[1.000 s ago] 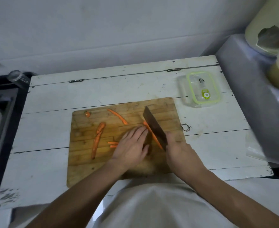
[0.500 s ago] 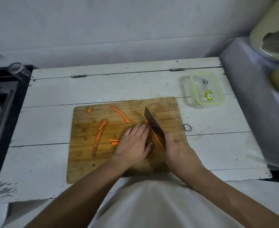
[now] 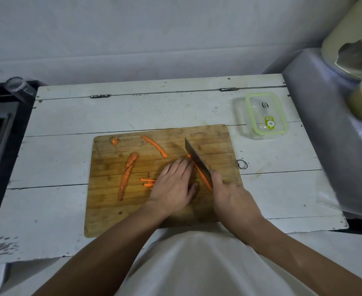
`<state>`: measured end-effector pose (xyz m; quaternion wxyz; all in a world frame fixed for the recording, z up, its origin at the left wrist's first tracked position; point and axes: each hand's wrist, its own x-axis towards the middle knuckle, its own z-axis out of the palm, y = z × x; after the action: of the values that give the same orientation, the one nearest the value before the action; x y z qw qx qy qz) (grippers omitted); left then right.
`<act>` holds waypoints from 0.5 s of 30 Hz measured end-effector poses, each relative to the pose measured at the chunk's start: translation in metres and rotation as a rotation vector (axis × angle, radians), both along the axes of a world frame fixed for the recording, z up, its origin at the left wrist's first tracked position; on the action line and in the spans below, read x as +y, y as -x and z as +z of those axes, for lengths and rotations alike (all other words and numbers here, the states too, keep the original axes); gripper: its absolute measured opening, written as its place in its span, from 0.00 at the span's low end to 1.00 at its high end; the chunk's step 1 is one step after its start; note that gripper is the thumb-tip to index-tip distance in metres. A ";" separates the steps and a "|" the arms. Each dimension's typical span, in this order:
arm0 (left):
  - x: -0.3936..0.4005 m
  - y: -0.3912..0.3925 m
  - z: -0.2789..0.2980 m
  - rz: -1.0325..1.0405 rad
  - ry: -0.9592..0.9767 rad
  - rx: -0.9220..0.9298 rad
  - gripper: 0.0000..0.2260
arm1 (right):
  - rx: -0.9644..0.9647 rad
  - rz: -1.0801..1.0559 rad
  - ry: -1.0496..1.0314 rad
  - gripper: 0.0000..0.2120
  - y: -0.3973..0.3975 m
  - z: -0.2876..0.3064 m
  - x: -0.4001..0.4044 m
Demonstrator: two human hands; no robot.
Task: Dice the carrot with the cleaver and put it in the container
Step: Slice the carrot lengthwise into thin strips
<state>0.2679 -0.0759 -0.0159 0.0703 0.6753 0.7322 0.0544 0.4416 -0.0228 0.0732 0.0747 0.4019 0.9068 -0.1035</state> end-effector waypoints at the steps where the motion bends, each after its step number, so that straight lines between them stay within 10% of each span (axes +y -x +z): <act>1: 0.000 0.000 0.001 -0.001 -0.002 0.001 0.30 | 0.001 -0.003 -0.002 0.20 0.000 0.000 0.000; 15: 0.001 0.000 0.000 -0.004 -0.007 -0.019 0.27 | -0.068 0.026 0.023 0.18 -0.001 -0.001 0.000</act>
<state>0.2680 -0.0750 -0.0157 0.0750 0.6766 0.7298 0.0632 0.4429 -0.0231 0.0723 0.1113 0.3925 0.9076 -0.0993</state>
